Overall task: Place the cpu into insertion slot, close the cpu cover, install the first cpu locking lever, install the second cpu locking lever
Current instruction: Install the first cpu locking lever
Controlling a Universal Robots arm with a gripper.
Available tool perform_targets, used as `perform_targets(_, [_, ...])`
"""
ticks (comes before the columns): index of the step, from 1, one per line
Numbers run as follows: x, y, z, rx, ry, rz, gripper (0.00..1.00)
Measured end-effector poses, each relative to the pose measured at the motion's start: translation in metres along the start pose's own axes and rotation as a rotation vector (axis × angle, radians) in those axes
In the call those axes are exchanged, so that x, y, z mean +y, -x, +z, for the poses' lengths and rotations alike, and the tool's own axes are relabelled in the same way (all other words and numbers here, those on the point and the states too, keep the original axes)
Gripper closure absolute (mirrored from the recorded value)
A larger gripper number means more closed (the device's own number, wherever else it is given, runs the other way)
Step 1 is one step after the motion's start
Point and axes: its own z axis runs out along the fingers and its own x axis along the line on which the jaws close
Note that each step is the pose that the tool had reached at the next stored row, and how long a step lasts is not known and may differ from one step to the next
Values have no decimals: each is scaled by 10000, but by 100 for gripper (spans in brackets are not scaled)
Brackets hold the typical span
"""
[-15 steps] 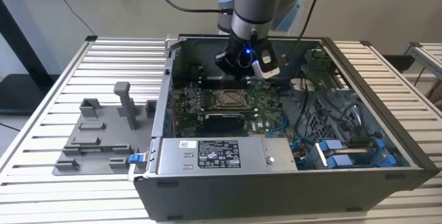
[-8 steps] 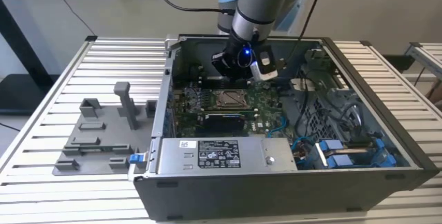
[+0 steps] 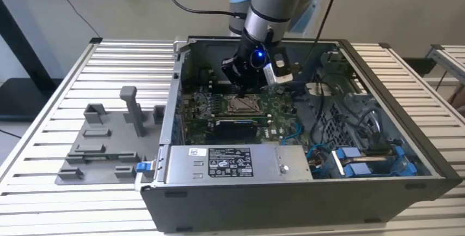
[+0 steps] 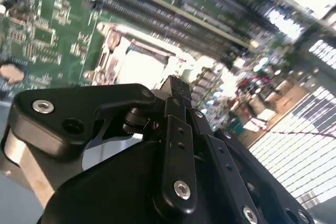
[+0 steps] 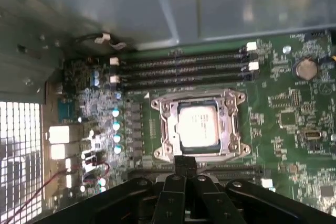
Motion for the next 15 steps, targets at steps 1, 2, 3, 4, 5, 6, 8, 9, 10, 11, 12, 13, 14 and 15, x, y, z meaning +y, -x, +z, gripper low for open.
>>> perform_targets(1, [0,0,0,1,-113,17,89])
perform_targets(2, [-1,2,0,21,-199,31,89])
perform_targets(3, [0,5,-5,64,-260,43,89])
perform_targets(4, [0,5,-17,114,-283,52,89])
perform_targets(5, [1,7,-30,167,-294,58,89])
perform_targets(6, [-1,8,-35,205,-297,62,89])
perform_targets(8, [-7,7,-36,211,-297,63,89])
perform_targets(9, [-9,2,-36,213,-299,64,89])
perform_targets(10, [-10,-8,-34,211,-298,63,89])
perform_targets(11, [-12,-23,-32,207,-298,61,89])
perform_targets(12, [-14,-41,-29,204,-294,63,89])
perform_targets(13, [-18,-60,-27,199,-295,64,89])
perform_targets(14, [-25,-71,-26,198,-294,65,89])
perform_targets(15, [-31,-81,-23,194,-289,67,89])
